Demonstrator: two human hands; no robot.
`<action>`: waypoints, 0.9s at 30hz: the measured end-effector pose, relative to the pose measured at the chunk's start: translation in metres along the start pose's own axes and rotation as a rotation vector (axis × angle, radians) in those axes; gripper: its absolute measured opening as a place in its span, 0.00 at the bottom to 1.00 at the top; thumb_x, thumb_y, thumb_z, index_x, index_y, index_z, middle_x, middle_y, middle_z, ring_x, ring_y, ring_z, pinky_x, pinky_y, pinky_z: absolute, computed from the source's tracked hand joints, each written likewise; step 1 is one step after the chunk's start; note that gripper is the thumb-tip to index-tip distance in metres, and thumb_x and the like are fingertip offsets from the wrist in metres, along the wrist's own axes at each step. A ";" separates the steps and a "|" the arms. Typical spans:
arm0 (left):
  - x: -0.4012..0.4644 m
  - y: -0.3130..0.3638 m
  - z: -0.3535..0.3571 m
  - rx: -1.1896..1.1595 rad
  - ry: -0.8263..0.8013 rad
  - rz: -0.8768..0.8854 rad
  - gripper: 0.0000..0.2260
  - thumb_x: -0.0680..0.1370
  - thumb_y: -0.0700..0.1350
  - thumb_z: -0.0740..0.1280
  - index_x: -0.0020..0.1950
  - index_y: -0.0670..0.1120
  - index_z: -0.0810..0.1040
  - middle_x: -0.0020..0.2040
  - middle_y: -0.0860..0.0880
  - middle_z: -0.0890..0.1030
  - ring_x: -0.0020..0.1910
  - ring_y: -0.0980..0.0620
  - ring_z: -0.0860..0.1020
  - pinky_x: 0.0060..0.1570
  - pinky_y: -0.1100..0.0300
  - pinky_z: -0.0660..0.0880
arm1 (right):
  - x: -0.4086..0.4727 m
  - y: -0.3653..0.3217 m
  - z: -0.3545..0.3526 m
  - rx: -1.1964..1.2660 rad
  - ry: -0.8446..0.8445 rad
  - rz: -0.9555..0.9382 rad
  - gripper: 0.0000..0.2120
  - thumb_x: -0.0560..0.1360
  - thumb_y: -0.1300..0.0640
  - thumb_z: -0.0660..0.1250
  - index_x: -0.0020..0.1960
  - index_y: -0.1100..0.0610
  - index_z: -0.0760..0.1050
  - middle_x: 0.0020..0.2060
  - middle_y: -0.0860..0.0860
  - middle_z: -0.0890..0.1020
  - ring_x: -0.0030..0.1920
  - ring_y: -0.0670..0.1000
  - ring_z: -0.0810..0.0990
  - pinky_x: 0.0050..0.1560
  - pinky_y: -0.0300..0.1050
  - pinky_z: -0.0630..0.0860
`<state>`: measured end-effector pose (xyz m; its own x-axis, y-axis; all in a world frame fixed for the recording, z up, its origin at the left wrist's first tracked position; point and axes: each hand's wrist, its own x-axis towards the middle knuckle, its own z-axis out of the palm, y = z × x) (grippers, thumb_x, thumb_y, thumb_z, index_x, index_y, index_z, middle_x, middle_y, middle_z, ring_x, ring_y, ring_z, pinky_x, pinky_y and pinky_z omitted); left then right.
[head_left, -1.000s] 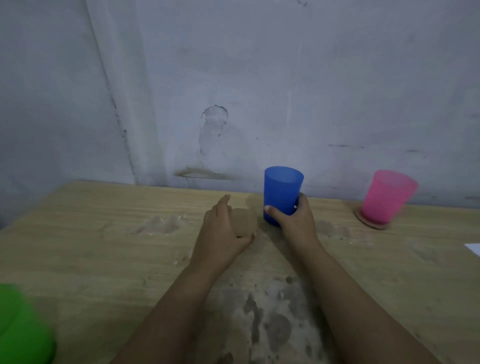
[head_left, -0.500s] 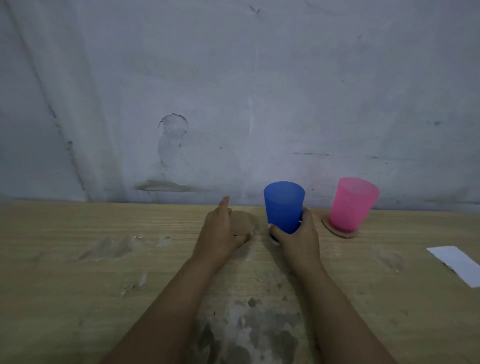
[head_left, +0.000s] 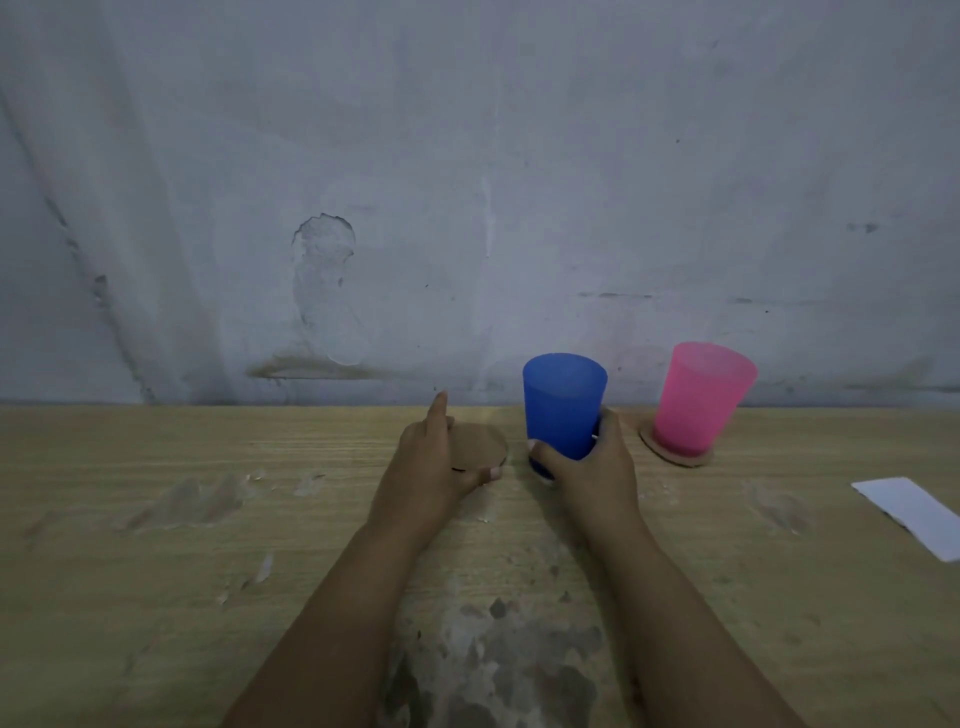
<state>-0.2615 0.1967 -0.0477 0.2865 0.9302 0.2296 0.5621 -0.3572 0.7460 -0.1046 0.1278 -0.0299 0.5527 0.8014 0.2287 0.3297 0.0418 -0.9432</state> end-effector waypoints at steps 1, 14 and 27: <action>0.001 0.000 0.000 -0.005 0.006 -0.003 0.50 0.66 0.56 0.76 0.78 0.50 0.48 0.66 0.47 0.71 0.63 0.51 0.68 0.56 0.61 0.65 | 0.000 0.000 0.000 -0.004 0.005 0.001 0.27 0.65 0.54 0.75 0.59 0.48 0.66 0.48 0.41 0.75 0.47 0.38 0.74 0.38 0.38 0.72; 0.004 0.004 0.001 -0.012 0.005 0.023 0.55 0.64 0.58 0.77 0.77 0.51 0.41 0.61 0.49 0.73 0.61 0.51 0.70 0.56 0.56 0.72 | 0.017 -0.024 0.034 0.161 -0.112 -0.062 0.27 0.66 0.50 0.75 0.60 0.45 0.66 0.54 0.42 0.76 0.53 0.42 0.77 0.42 0.35 0.76; 0.008 0.005 -0.001 -0.047 0.005 0.004 0.57 0.67 0.51 0.76 0.75 0.50 0.31 0.57 0.45 0.78 0.55 0.48 0.77 0.53 0.49 0.77 | 0.012 -0.016 0.049 -0.005 -0.234 -0.105 0.32 0.65 0.51 0.76 0.65 0.50 0.67 0.58 0.46 0.78 0.54 0.46 0.78 0.46 0.38 0.78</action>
<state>-0.2569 0.2022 -0.0414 0.2848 0.9292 0.2354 0.5242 -0.3565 0.7734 -0.1407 0.1661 -0.0239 0.3230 0.9091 0.2631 0.3805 0.1299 -0.9156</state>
